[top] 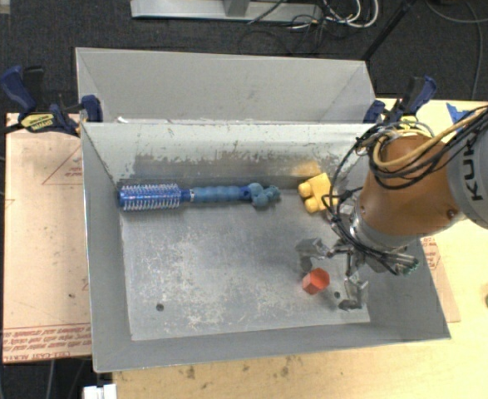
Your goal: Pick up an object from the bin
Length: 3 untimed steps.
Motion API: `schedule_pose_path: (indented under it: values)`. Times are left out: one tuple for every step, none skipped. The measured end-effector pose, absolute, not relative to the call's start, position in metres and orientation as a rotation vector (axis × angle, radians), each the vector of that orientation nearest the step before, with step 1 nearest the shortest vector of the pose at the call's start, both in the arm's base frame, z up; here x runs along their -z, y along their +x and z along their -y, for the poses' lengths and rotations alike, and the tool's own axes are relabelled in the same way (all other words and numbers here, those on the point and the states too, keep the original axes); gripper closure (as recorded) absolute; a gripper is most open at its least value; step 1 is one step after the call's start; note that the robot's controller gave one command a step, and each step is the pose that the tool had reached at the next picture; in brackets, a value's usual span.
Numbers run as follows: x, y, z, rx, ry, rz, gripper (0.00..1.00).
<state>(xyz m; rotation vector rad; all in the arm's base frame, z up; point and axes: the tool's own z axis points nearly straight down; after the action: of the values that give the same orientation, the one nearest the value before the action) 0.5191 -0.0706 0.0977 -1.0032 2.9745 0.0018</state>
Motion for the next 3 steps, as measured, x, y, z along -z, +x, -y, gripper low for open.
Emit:
schedule_pose_path:
  values:
    - [-0.072,0.538,0.061,-0.001,-1.119,-2.933,0.00]
    - [-0.073,0.538,0.061,-0.002,-1.118,-2.934,1.00]
    - [-0.192,0.546,0.048,0.005,-1.090,-2.935,1.00]
